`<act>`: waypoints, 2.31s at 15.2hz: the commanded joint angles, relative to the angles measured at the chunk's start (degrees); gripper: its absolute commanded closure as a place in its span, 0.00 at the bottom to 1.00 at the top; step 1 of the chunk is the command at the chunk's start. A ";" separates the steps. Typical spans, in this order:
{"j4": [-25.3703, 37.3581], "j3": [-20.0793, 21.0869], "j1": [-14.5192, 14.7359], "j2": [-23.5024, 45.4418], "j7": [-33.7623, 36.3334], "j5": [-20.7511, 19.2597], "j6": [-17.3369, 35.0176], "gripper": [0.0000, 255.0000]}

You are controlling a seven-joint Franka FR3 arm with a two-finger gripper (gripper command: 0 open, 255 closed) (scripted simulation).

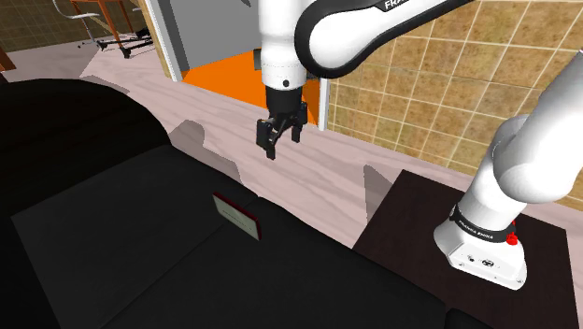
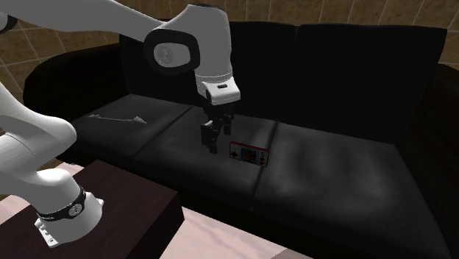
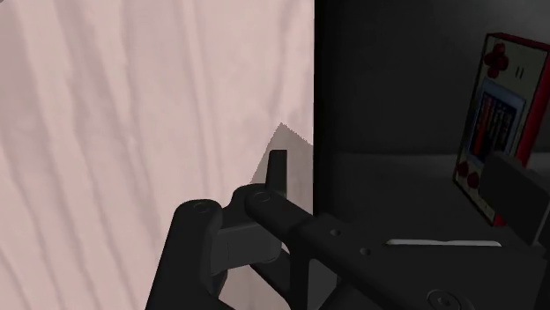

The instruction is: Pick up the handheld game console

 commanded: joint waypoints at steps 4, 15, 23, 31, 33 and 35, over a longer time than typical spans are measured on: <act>6.69 3.13 1.65 10.93 6.48 -5.21 2.01 0.00; 23.29 3.41 9.74 32.52 16.79 -15.99 2.00 0.00; 21.39 2.64 10.21 34.88 17.66 -17.41 6.02 0.00; 21.54 2.61 10.24 35.01 17.66 -17.46 5.98 1.00; 21.39 2.64 10.21 34.88 17.66 -17.42 6.01 1.00; 21.91 2.90 10.05 34.12 17.39 -16.96 4.81 1.00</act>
